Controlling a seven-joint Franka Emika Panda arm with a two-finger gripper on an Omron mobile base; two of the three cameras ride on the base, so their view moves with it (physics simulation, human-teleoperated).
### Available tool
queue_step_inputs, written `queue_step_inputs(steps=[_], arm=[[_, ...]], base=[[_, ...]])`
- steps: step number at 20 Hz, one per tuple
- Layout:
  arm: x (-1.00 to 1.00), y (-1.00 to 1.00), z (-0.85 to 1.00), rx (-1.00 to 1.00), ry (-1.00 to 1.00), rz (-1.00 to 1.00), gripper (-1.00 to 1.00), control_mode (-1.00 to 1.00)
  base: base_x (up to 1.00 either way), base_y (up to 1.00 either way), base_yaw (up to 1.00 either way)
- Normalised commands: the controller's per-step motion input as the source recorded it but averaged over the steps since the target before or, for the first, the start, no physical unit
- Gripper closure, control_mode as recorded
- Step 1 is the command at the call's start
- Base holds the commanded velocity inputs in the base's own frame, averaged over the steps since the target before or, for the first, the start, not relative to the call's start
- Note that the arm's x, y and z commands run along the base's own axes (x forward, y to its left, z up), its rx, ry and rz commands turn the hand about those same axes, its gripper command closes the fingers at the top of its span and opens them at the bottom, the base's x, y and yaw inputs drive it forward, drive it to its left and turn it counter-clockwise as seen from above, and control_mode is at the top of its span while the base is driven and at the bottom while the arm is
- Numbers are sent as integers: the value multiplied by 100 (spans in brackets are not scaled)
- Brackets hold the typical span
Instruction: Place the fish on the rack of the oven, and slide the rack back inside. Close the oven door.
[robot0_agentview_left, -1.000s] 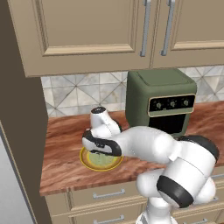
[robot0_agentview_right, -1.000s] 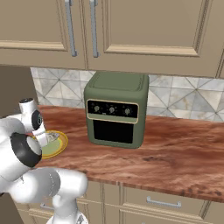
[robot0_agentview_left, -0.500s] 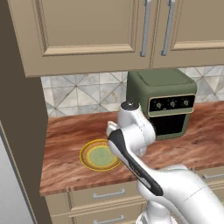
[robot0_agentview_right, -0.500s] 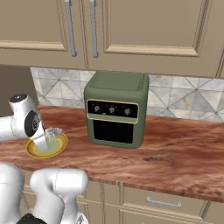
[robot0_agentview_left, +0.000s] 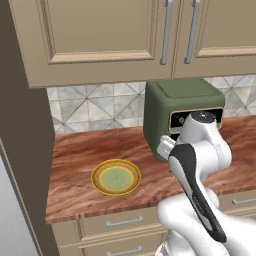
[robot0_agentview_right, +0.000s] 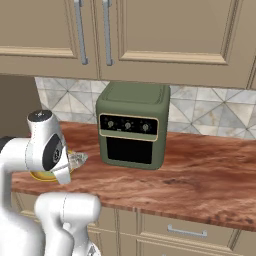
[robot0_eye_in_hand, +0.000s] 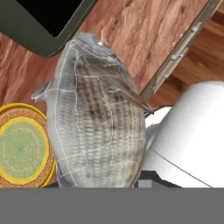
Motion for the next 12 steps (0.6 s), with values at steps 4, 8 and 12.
queue_step_inputs(steps=[4, 8, 12], arm=[[-6, -22, 16, 3, 0, 0, 100, -100], [-13, 0, -1, 0, 0, 4, 100, -100], [-48, 24, -16, 0, 0, 34, 100, -100]], base=[[0, 0, 0], [0, 0, 0], [0, 0, 0]])
